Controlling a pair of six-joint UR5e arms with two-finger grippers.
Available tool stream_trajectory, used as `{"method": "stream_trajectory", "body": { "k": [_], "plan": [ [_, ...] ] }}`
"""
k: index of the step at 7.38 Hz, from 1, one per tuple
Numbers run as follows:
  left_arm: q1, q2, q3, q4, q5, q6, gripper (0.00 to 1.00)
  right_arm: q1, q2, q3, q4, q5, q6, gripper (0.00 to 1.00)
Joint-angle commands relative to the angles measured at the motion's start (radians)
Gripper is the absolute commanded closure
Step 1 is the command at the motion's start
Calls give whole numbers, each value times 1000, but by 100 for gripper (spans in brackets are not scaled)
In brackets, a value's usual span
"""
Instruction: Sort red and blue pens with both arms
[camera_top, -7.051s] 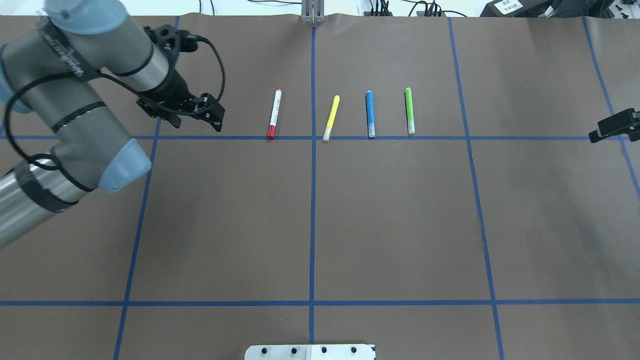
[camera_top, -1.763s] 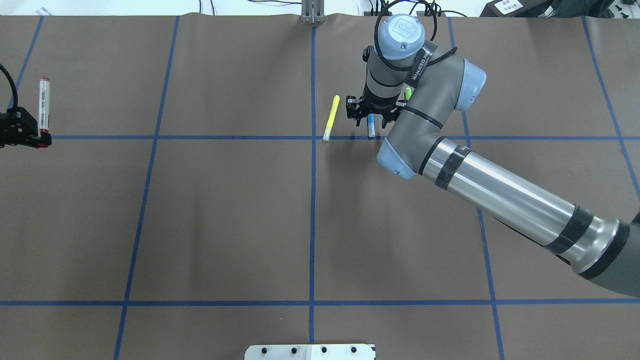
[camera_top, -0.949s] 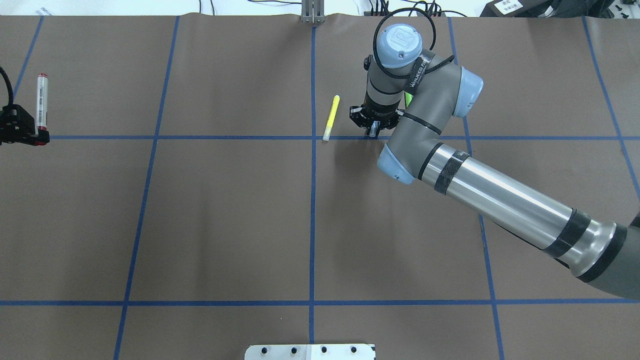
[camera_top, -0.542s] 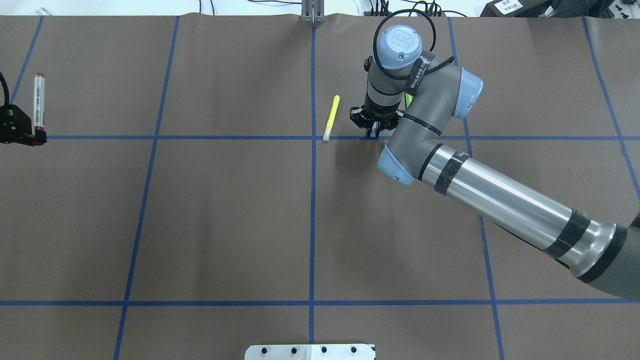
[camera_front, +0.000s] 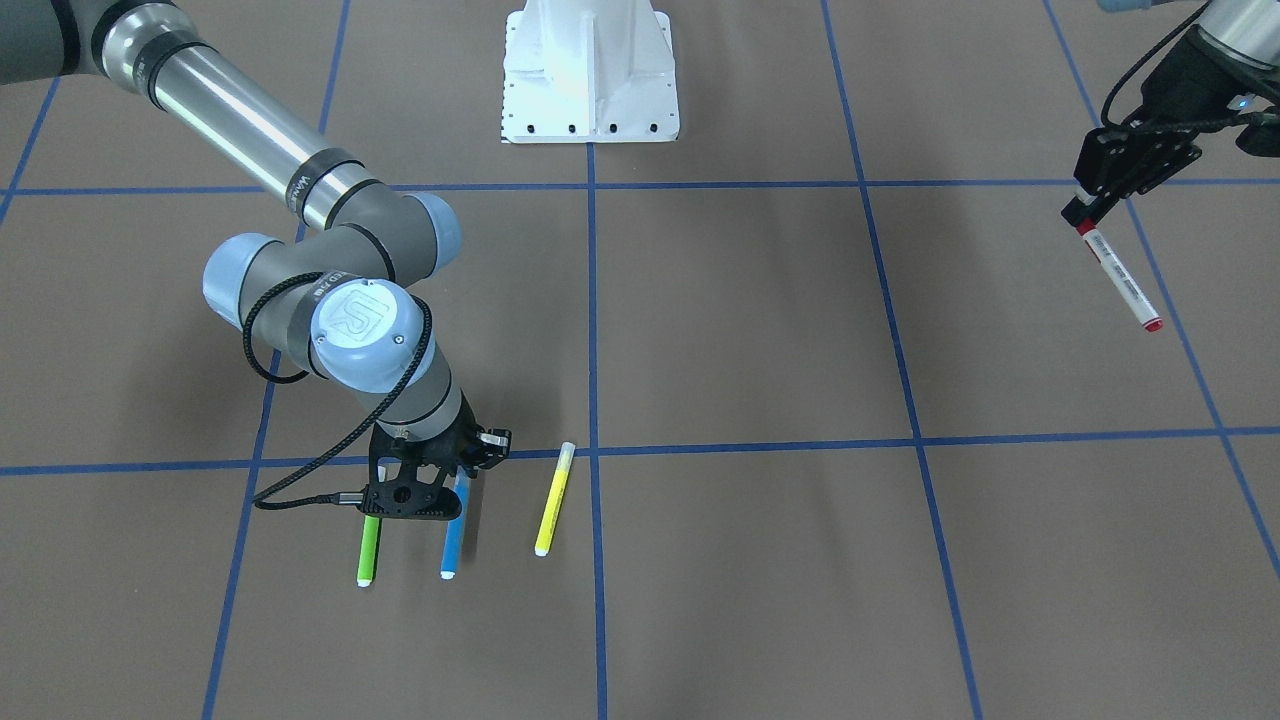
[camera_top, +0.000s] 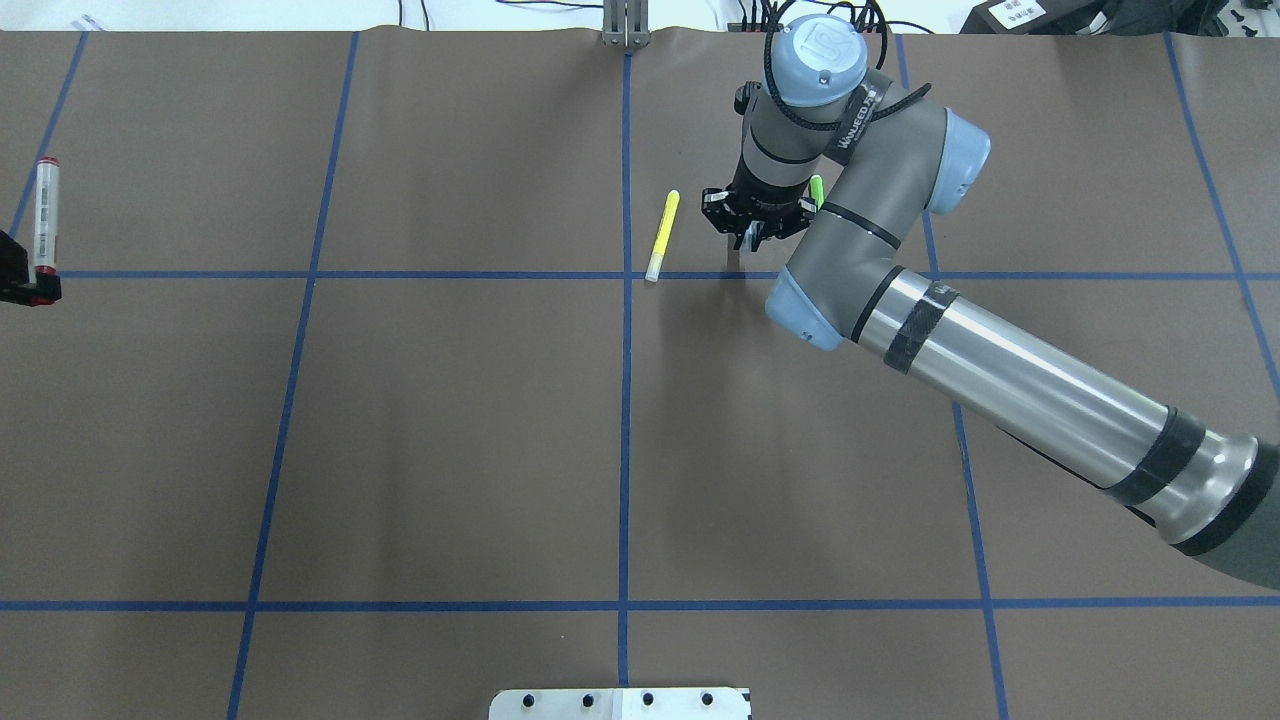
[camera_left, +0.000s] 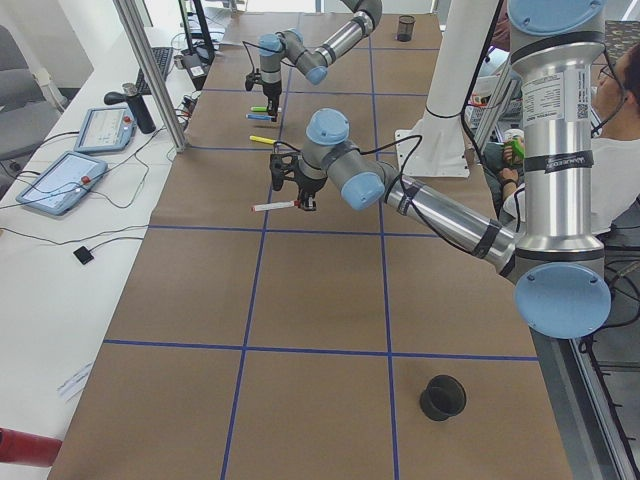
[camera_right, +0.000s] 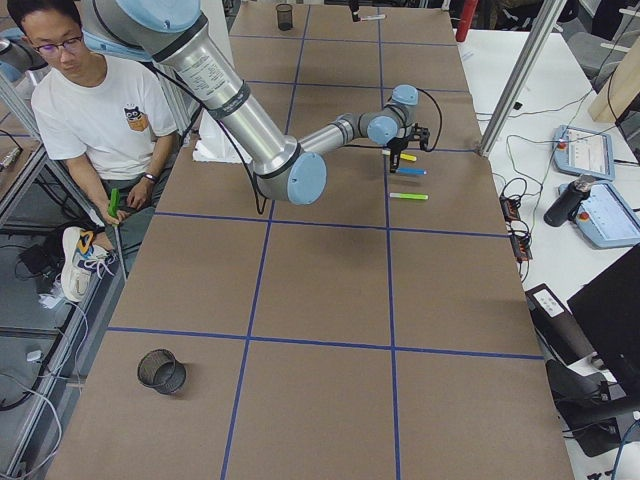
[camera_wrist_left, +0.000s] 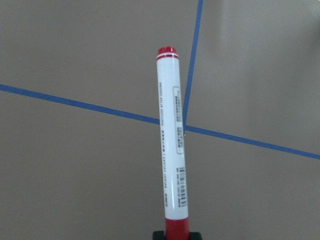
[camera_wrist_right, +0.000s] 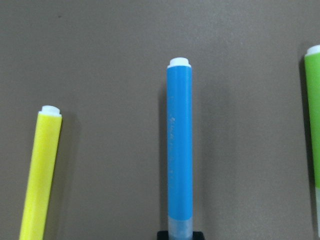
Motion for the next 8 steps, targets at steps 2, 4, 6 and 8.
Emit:
{"method": "stream_trajectory", "body": {
  "k": [2,4,6,8],
  "plan": [
    [-228,224,-7,-4,-261,345,100,64,-223,261,-6,182,0,100],
    [-346,370,71,1,-278,616,100,86,-402,462,-4,267,-1,100],
    [-432,412,252,2,-276,871,100,96,-575,621,4,279,-16,100],
    [-508,403,395,2,-189,1086,100,121,-656,714,5,273,-17,100]
  ]
}}
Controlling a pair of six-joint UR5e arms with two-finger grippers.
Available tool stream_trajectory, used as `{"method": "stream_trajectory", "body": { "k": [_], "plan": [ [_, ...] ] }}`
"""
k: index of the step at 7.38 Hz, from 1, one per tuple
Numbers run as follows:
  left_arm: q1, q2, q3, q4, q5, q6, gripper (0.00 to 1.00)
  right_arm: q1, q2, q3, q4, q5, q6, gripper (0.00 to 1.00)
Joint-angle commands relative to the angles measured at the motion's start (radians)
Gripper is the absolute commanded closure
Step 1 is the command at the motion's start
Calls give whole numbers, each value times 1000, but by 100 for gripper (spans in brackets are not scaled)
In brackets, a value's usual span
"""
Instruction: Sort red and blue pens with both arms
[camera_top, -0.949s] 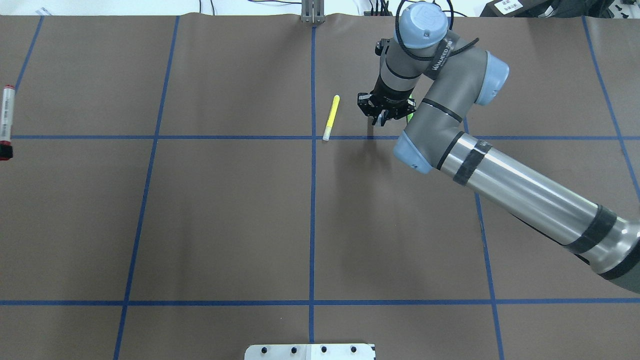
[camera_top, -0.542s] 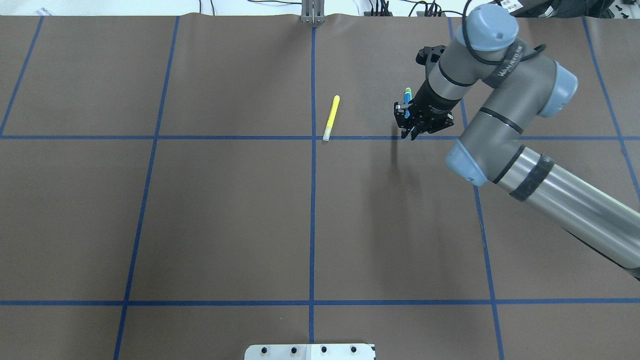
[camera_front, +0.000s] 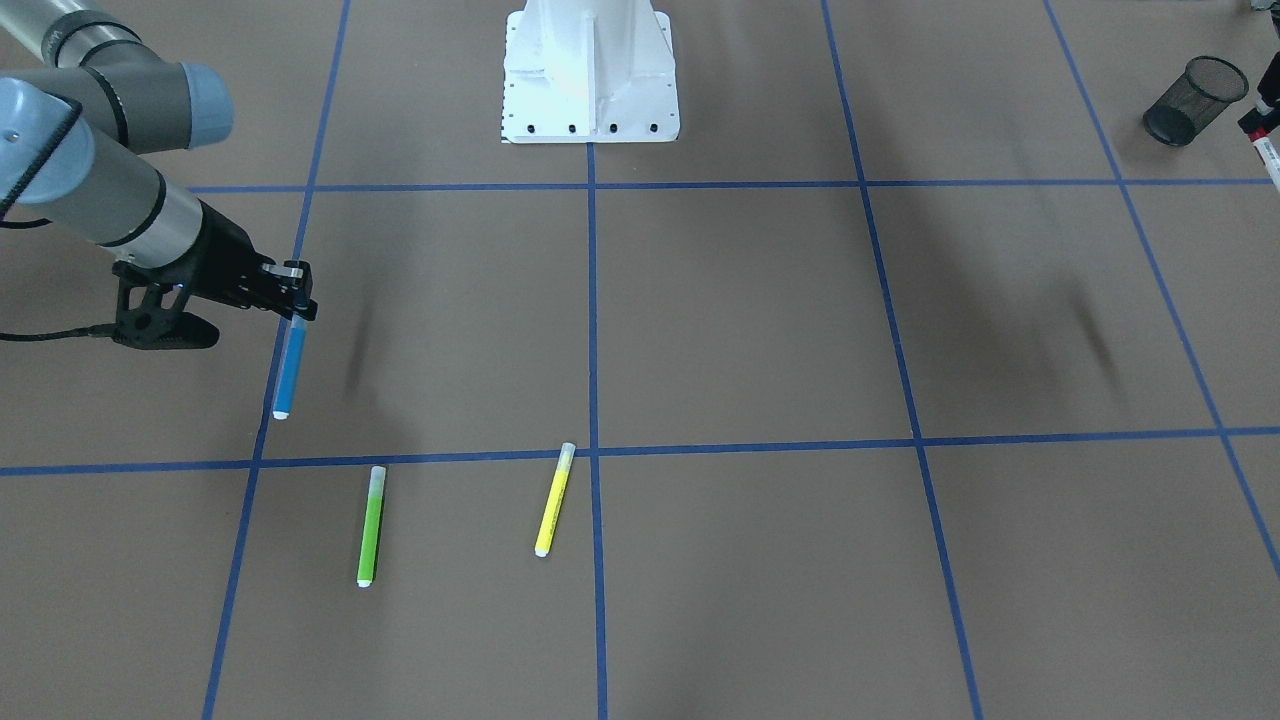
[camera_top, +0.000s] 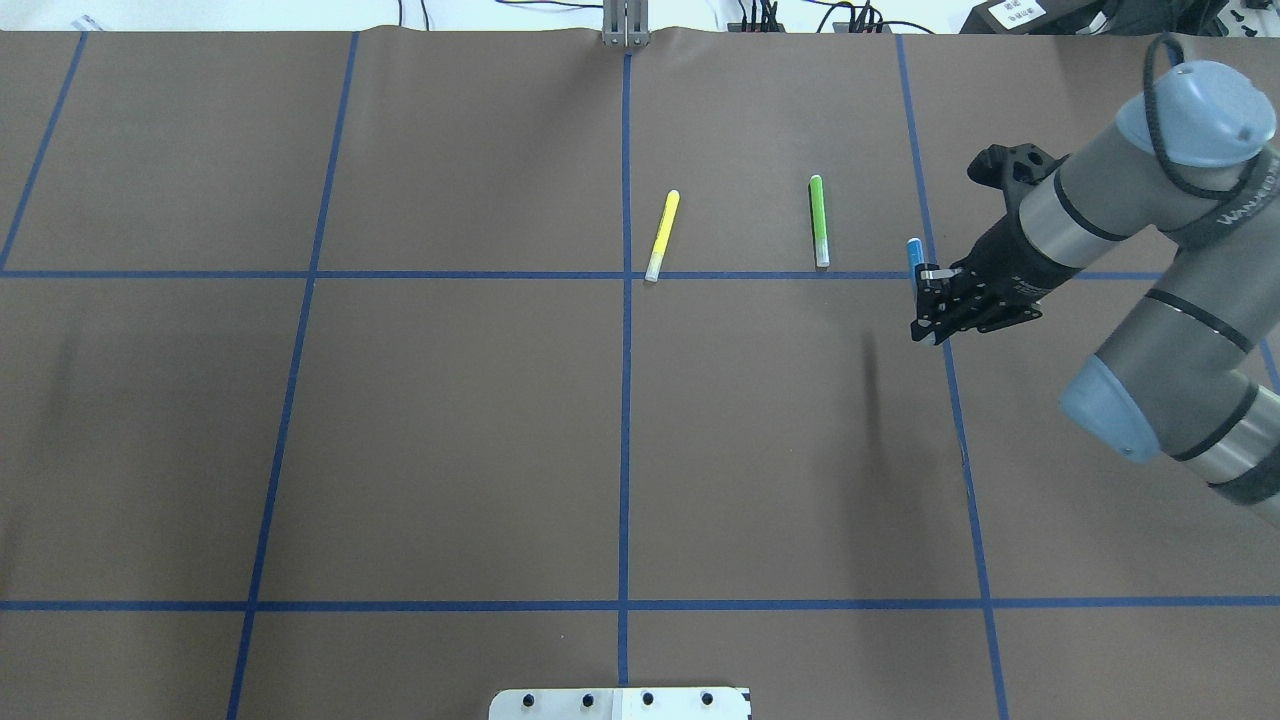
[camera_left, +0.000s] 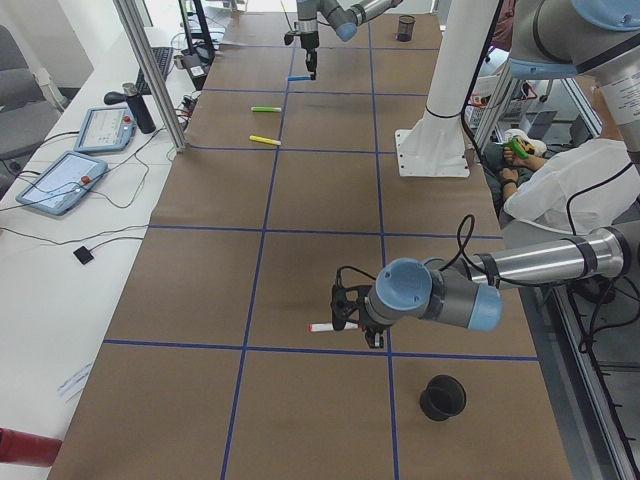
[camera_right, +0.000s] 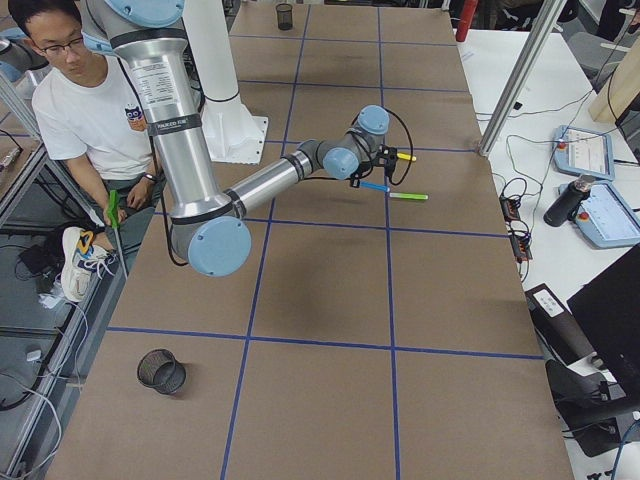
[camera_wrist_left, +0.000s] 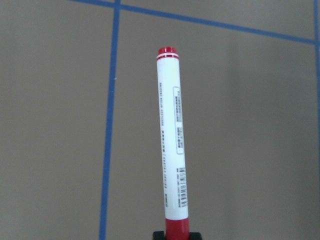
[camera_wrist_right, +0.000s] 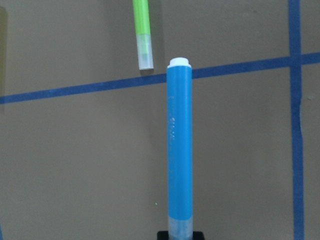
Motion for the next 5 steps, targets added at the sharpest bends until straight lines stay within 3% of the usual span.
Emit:
{"method": "stream_trajectory", "body": {
  "k": [1,3,5],
  "plan": [
    [-53,5,113,3,130,203,100,12,-70,81,1,-7,-1,100],
    [-69,6,170,50,201,269,100,12,-70,84,1,-10,0,100],
    [-141,-20,140,292,240,415,100,26,-72,85,1,-12,2,100]
  ]
}}
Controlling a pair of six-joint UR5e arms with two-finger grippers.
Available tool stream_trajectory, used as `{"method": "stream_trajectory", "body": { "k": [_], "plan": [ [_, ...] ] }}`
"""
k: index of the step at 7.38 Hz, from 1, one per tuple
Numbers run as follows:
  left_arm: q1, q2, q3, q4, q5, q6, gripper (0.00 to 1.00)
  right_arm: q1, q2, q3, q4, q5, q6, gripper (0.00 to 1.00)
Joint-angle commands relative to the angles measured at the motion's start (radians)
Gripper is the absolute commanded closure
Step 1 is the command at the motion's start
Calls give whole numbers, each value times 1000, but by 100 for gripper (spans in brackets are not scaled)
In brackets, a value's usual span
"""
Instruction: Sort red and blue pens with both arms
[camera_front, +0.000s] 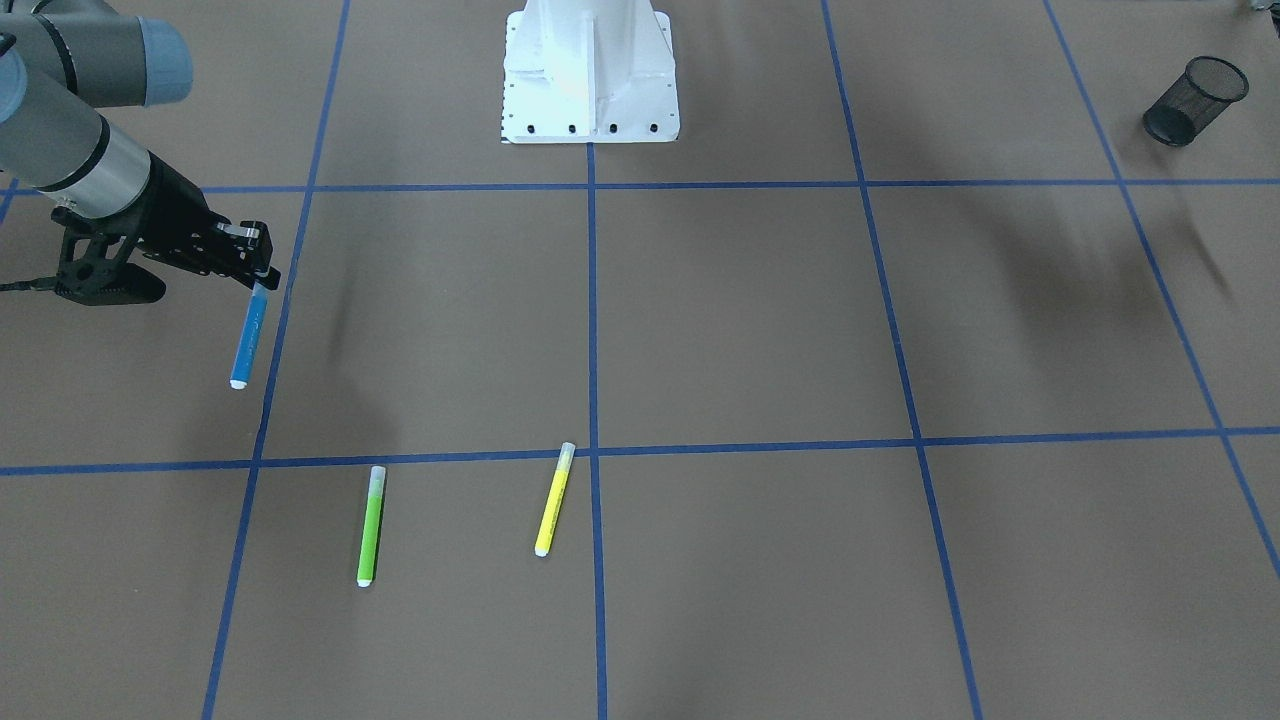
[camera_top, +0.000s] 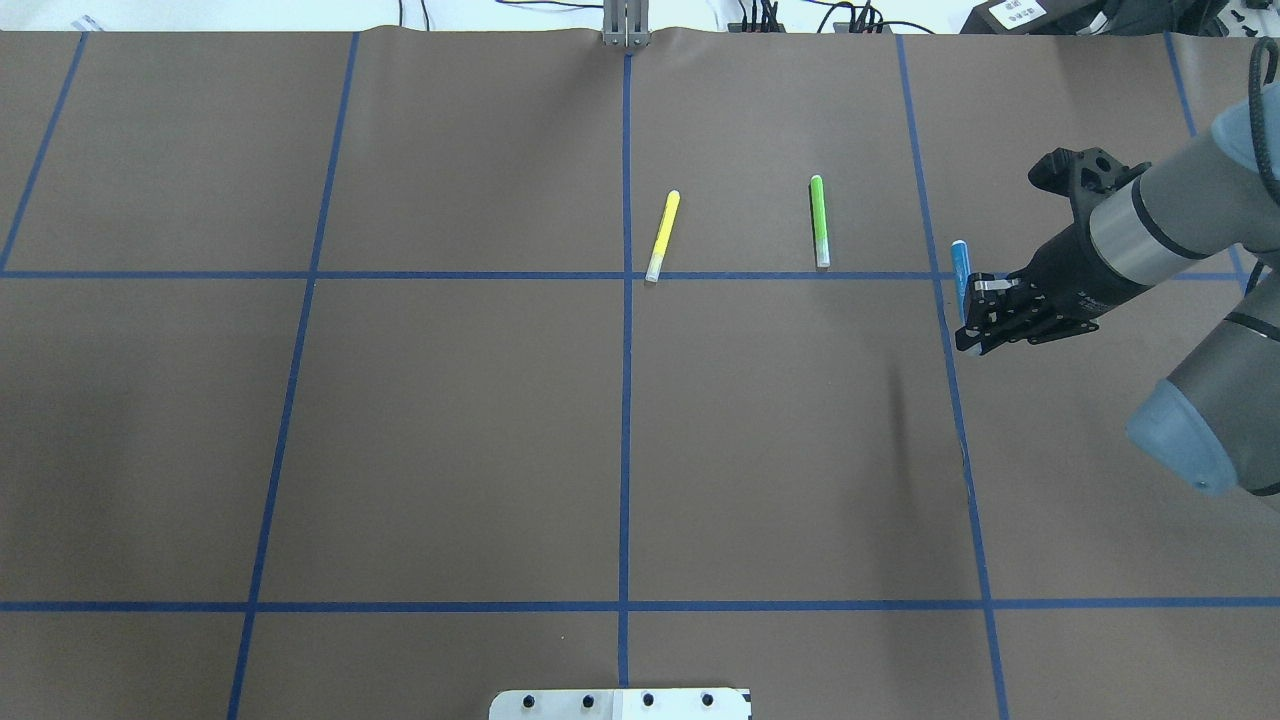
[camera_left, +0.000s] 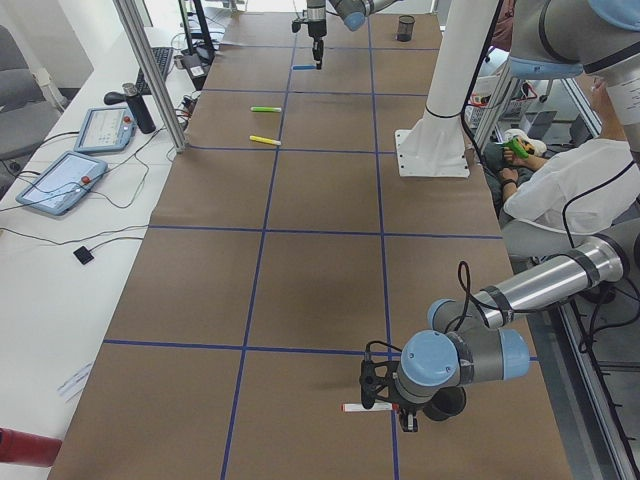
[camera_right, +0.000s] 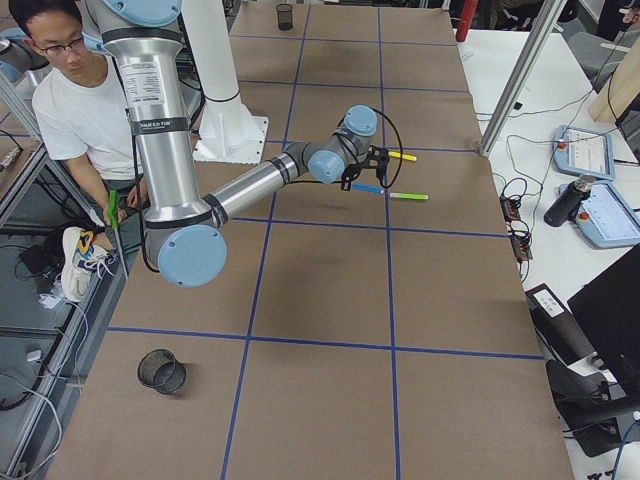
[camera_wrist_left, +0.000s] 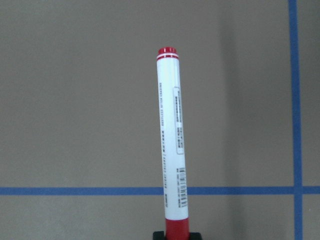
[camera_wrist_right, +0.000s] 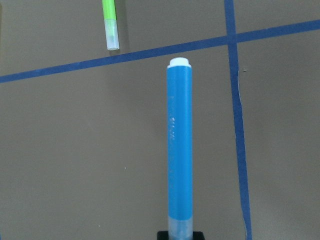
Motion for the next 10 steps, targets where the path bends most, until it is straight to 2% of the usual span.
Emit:
{"method": "stream_trajectory", "body": {
  "k": [1,5,7,8,10],
  "plan": [
    [-71,-26,-15,198,46,139,100,4,-3,9,0,-3,3,100],
    [-68,-58,-12,500,66,162,100,1,-3,0,-3,-1,11,100],
    [-90,-118,-23,754,83,199,100,1,-3,4,-3,0,14,100],
    [-138,-131,-46,871,83,249,100,1,-3,4,-3,0,15,100],
    [-162,-148,-85,1121,81,311,100,1,-3,-3,-5,0,14,100]
  ]
}}
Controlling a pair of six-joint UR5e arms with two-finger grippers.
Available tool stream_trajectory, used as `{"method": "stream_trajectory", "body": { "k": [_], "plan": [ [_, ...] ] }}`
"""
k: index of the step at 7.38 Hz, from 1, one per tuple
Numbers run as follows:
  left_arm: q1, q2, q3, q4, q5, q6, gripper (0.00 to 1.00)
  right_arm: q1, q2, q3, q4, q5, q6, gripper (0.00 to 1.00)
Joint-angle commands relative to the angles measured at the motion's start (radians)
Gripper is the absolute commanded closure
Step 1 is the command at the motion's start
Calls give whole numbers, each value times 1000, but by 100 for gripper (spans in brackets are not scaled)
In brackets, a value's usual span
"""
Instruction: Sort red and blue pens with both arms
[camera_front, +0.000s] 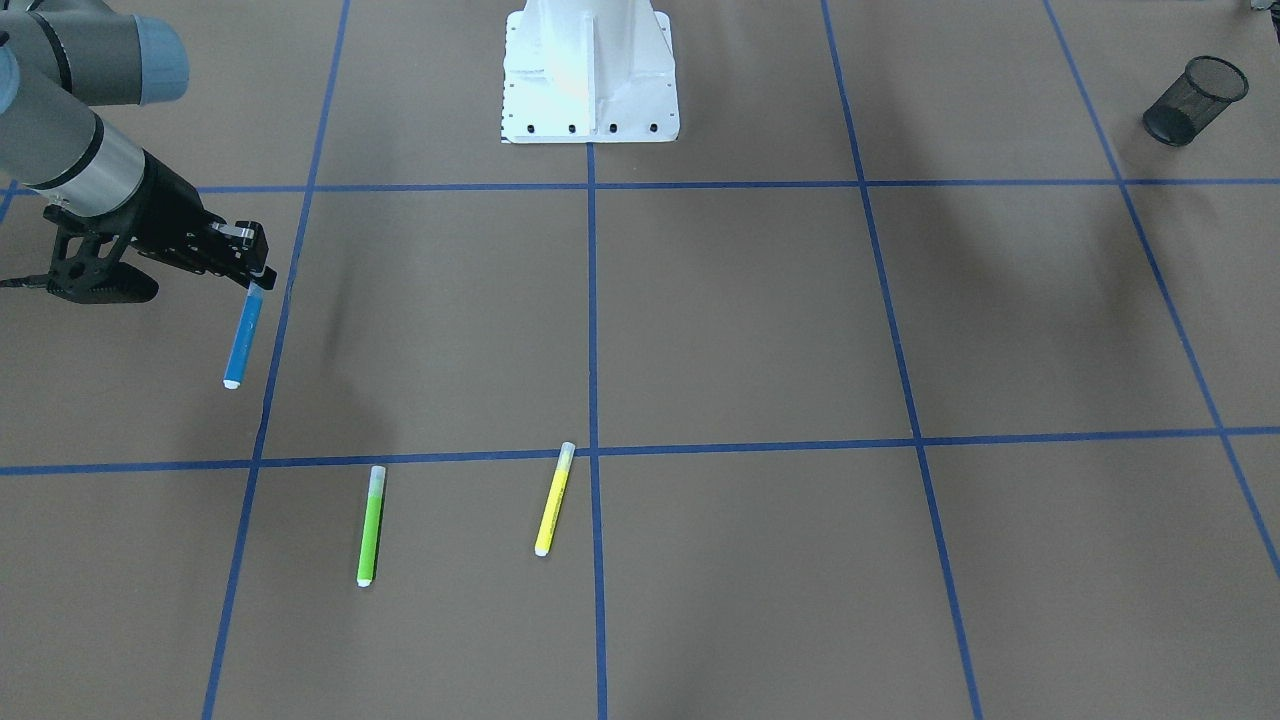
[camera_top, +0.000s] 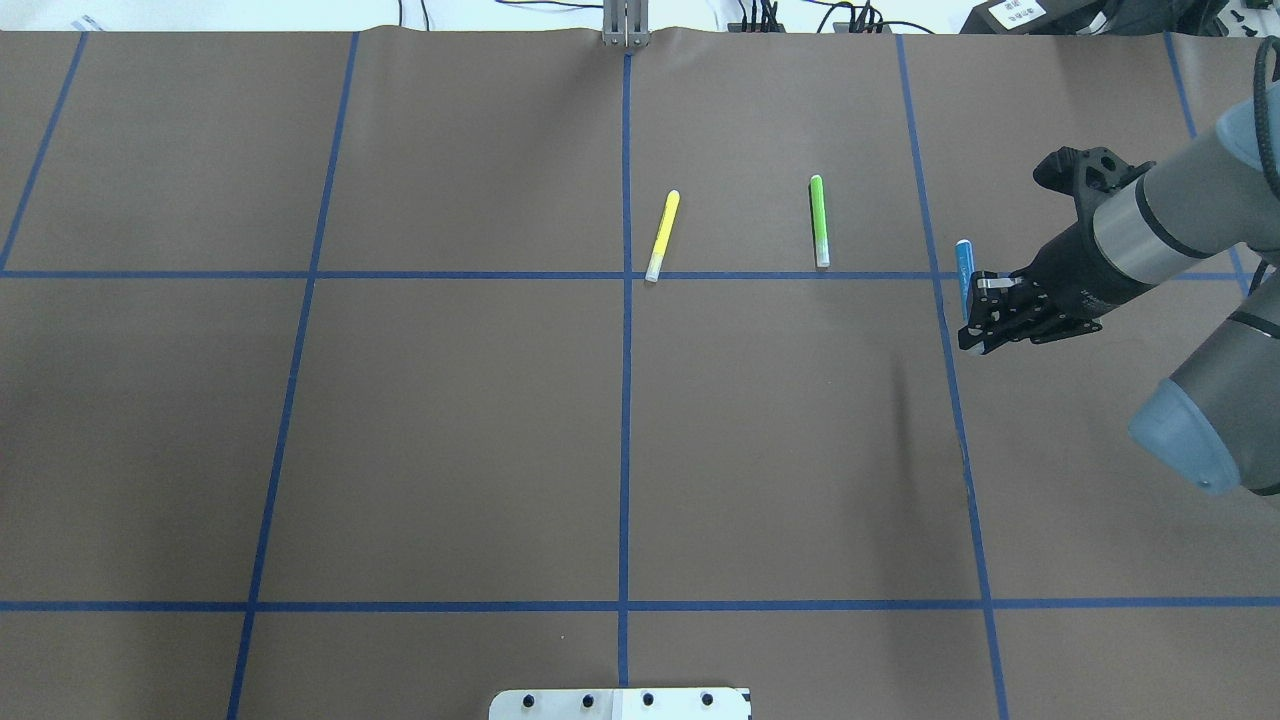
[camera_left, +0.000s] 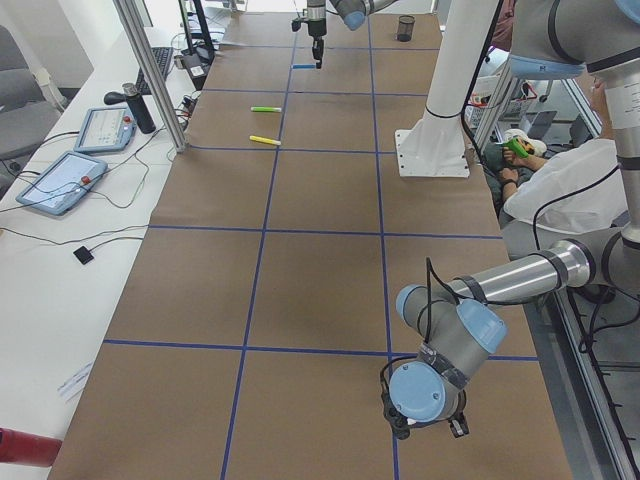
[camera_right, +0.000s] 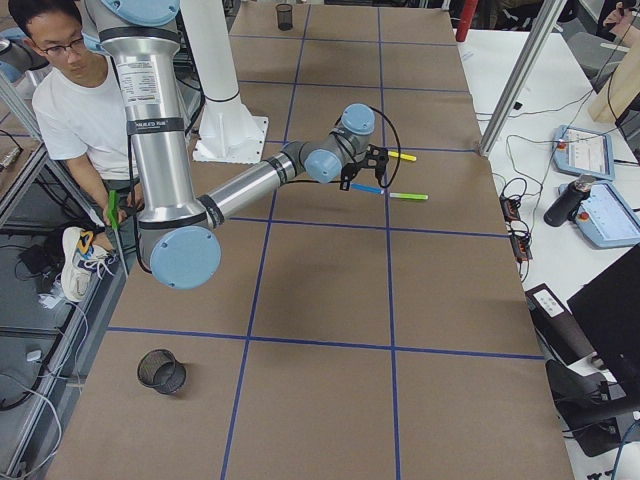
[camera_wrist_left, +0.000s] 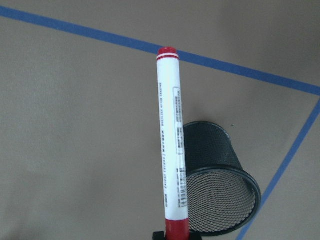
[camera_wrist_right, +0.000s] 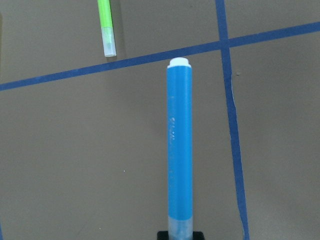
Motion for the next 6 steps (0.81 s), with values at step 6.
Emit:
{"method": "stream_trajectory", "body": {
  "k": [6],
  "plan": [
    [-25,23,-15,371,0,158,100,98,-122,-7,-6,-14,-166,100]
  ]
}}
